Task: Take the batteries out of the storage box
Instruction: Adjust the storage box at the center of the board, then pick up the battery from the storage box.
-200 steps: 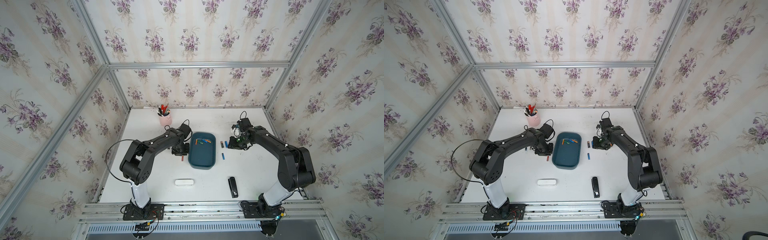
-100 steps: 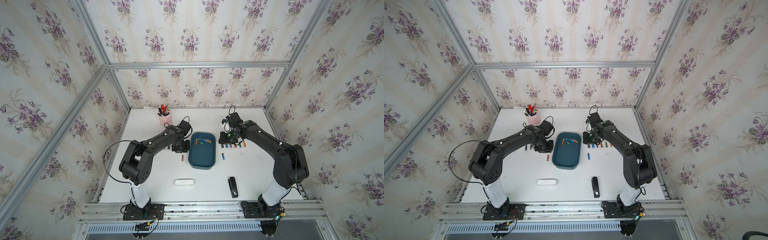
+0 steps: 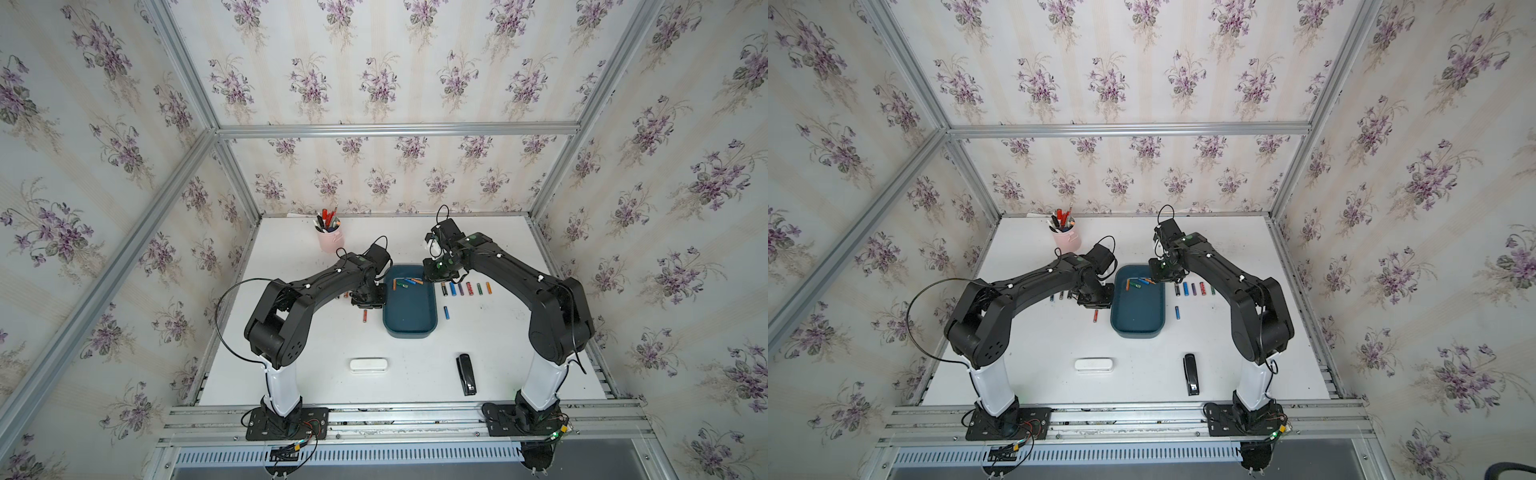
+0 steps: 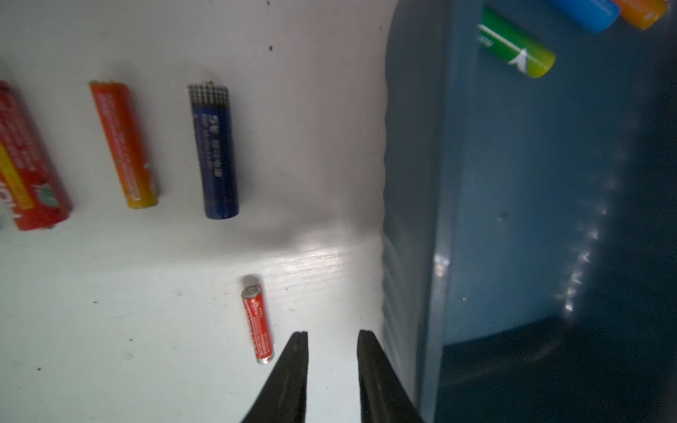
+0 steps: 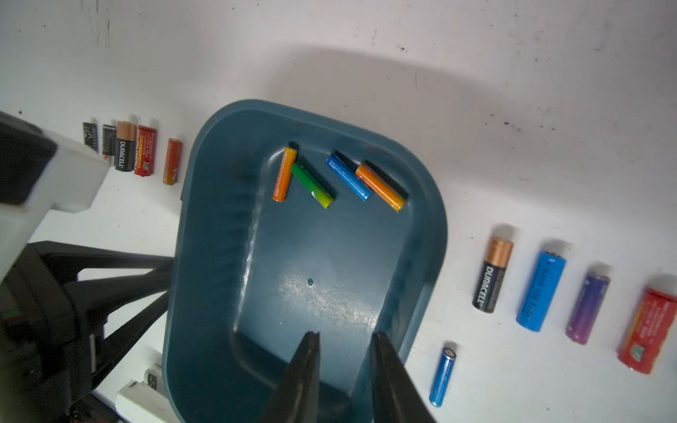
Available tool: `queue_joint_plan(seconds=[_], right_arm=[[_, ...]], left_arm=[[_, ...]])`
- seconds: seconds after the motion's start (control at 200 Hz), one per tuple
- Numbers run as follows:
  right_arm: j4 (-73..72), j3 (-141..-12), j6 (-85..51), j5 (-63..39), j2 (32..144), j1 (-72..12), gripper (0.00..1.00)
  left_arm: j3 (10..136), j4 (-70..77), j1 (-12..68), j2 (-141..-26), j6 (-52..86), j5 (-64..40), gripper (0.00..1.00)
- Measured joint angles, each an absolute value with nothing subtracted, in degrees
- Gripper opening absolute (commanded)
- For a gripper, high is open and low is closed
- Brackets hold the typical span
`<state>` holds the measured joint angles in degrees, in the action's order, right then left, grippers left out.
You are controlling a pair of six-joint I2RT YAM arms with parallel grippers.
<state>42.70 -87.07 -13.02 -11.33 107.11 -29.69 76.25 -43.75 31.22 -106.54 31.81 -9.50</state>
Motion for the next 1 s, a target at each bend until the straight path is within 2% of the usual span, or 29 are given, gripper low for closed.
queue_joint_plan(seconds=[0.215, 0.515, 0.999], right_arm=[[43.3, -94.2, -10.0, -11.2, 115.5, -34.0, 0.3], [43.5, -103.5, -6.0, -9.7, 125.2, -35.8, 0.3], [44.4, -107.9, -3.8, -5.7, 130.6, -35.9, 0.31]], left_arm=[[72.1, -45.4, 26.3, -101.2, 30.0, -8.5, 0.32], [67.6, -46.2, 22.0, -96.8, 28.4, -8.4, 0.32], [66.7, -46.9, 20.8, -97.4, 26.9, -9.3, 0.32]])
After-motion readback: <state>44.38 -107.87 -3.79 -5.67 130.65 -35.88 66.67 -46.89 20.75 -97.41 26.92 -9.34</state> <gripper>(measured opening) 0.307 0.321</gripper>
